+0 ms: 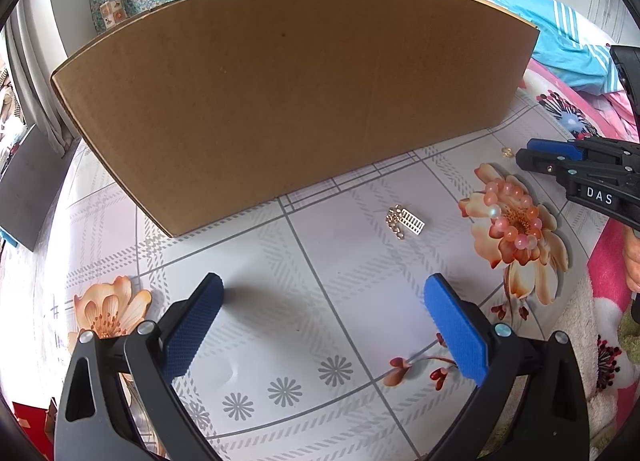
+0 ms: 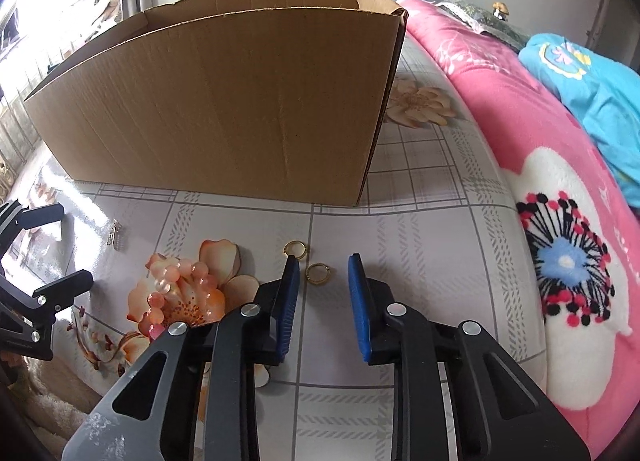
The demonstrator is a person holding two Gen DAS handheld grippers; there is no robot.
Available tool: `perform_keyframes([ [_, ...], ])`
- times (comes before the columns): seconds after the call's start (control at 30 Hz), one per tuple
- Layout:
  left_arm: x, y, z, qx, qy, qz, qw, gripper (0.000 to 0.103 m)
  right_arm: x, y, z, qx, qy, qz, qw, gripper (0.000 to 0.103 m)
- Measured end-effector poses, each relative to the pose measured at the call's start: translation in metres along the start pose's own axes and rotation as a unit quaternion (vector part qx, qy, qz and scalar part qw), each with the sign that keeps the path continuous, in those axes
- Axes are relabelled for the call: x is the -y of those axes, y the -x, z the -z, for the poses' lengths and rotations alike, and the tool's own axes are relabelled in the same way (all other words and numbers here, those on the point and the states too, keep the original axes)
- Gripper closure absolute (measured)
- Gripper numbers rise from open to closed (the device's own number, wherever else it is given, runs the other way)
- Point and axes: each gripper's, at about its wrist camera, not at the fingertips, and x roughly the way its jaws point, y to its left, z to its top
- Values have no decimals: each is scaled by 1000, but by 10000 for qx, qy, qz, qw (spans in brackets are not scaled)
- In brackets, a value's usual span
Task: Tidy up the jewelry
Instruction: 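Close the right tool on a small gold ring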
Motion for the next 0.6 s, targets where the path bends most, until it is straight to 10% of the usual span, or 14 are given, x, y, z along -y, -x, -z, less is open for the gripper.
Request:
perform_keyframes([
  [0.6, 1, -1, -2, -4, -4, 0, 10000, 4, -5, 4, 2, 7, 82, -242, 9997, 94],
])
